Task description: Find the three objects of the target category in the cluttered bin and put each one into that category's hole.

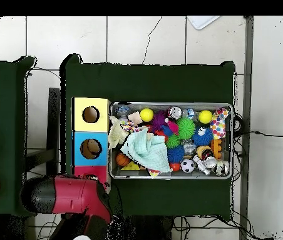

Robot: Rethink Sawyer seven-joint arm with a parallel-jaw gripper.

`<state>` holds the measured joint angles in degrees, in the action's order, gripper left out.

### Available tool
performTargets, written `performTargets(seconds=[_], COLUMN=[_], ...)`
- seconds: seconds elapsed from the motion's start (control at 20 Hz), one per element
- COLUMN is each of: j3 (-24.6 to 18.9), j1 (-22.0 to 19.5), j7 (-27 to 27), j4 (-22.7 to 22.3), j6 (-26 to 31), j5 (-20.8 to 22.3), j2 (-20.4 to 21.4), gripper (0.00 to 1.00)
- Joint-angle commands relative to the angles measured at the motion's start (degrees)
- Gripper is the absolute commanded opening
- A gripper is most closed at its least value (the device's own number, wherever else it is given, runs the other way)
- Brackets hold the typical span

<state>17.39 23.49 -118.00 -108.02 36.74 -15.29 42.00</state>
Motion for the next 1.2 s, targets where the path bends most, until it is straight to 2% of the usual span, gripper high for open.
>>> performTargets(seconds=[0.05, 0.35, 0.85, 0.95, 1.2], j3=[-0.3, -0.7, 0.5, 0.8, 1.0], j1=[-2.0, -2.2, -2.1, -2.6, -3.3], j7=[-13.7, -13.7, -14.1, -13.4, -10.9], j4=[2.4, 1.4, 3.0, 2.1, -1.4], j6=[0.7, -0.5, 1.8, 3.1, 1.3], j5=[-1.6, -2.3, -1.6, -1.1, -0.2], j2=[-2.8, -2.6, -3.6, -3.1, -1.3], gripper=[1.0, 1.0, 1.0, 1.0, 1.0])
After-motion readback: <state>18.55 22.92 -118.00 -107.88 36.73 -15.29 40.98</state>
